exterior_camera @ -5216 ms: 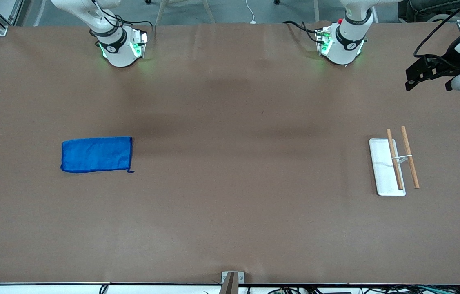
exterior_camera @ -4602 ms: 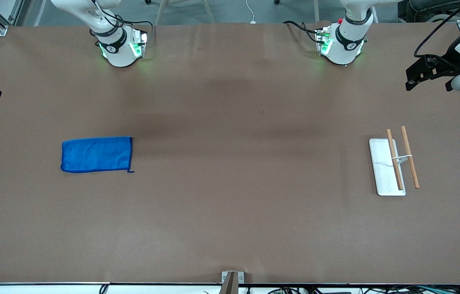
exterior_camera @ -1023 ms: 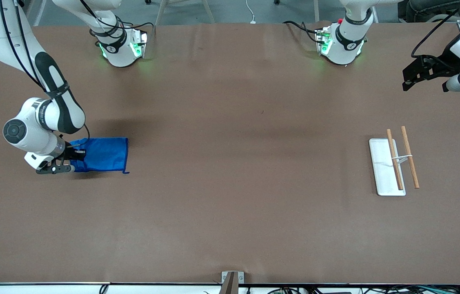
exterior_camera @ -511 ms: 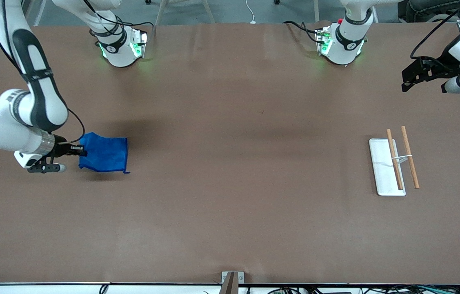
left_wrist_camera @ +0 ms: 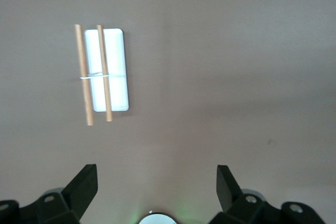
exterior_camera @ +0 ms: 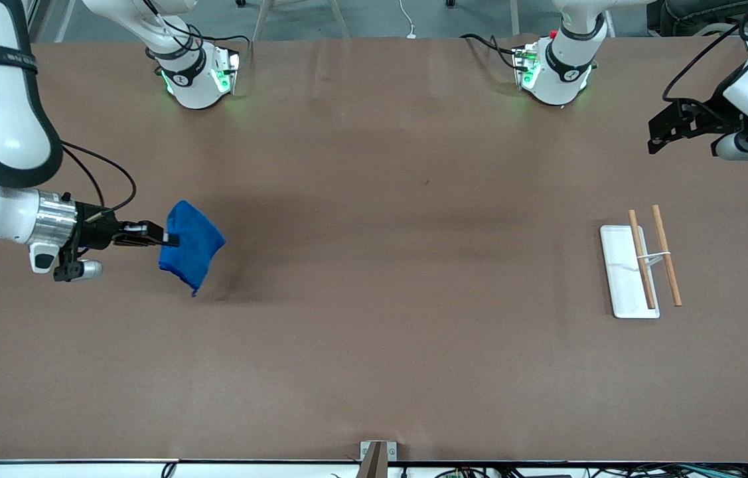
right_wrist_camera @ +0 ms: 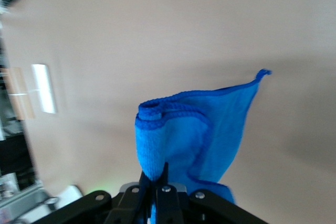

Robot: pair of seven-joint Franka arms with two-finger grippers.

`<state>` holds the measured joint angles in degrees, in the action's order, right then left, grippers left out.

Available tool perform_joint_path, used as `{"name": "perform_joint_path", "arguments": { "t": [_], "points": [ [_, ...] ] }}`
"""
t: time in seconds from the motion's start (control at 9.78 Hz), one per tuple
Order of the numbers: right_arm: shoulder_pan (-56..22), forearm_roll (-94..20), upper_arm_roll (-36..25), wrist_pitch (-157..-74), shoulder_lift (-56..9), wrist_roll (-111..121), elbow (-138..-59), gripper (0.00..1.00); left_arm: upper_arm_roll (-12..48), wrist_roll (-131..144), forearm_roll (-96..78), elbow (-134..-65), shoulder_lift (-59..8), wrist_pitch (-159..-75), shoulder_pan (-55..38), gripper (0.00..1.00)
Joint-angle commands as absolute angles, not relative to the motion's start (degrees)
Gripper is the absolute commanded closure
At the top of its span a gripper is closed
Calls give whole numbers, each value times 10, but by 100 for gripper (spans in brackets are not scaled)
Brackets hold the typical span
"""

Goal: Right arm passes towel to left arm to hang
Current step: 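Lift the towel with the right gripper toward the table's middle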

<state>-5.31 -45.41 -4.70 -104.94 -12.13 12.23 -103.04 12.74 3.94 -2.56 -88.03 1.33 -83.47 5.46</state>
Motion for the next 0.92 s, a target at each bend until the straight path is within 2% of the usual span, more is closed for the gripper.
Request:
{"name": "perform_joint_path", "arguments": {
  "t": [0.0,0.41,0.82],
  "points": [
    [-112,-523,-50,-1054,-119,51,-979,99,128,32,-85,-886,-9,-835,54,0],
    [-185,-682,-50,-1076,-120,-49,-876,99,127,-14,-315,-866,-10,-835,63,0],
    [-234,-860,-50,-1118,-120,-49,-875,99,125,-142,-550,-871,-77,-835,62,0]
  ]
}}
